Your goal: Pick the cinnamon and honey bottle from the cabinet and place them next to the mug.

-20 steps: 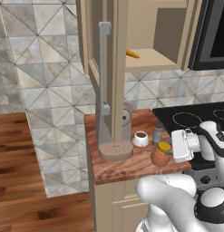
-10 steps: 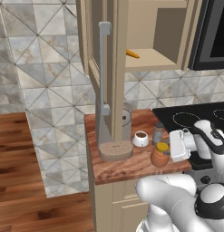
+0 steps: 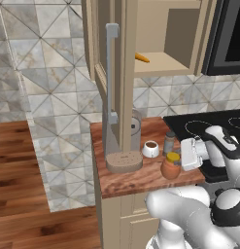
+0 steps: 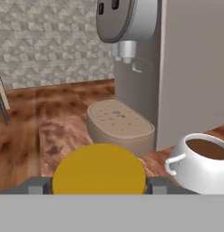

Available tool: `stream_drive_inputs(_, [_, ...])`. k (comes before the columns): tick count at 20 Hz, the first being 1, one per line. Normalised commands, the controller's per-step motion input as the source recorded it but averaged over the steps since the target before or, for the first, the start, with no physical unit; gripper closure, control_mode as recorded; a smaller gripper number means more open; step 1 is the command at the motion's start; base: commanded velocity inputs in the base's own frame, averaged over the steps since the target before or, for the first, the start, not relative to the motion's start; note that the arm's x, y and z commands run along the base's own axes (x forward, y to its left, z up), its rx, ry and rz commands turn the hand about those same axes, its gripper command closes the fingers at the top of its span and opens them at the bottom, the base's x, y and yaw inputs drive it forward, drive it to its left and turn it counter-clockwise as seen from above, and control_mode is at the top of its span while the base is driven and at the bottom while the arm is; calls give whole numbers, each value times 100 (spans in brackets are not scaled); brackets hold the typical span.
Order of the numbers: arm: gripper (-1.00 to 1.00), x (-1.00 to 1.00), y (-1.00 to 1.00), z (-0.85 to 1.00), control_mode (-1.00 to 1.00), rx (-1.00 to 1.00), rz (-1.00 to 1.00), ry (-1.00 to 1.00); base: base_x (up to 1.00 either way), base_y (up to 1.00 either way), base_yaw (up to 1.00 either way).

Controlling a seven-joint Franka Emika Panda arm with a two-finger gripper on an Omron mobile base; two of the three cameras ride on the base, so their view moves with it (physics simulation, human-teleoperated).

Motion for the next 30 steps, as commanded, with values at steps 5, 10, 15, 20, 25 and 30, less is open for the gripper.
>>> stream_drive_inputs(5, [100,8,0,-6,-100,0,0,0,0,0,0])
stream_drive_inputs(10, [100,1,0,0,-100,0,0,0,0,0,0])
stream_drive_inputs(15, [100,0,0,-3,-100,0,0,0,0,0,0])
stream_drive_inputs(20, [100,3,0,0,-100,0,0,0,0,0,0])
stream_drive_inputs(25, [100,0,0,0,-100,0,-1,0,0,0,0])
stream_drive_inputs(30, [-100,0,0,0,-100,0,0,0,0,0,0])
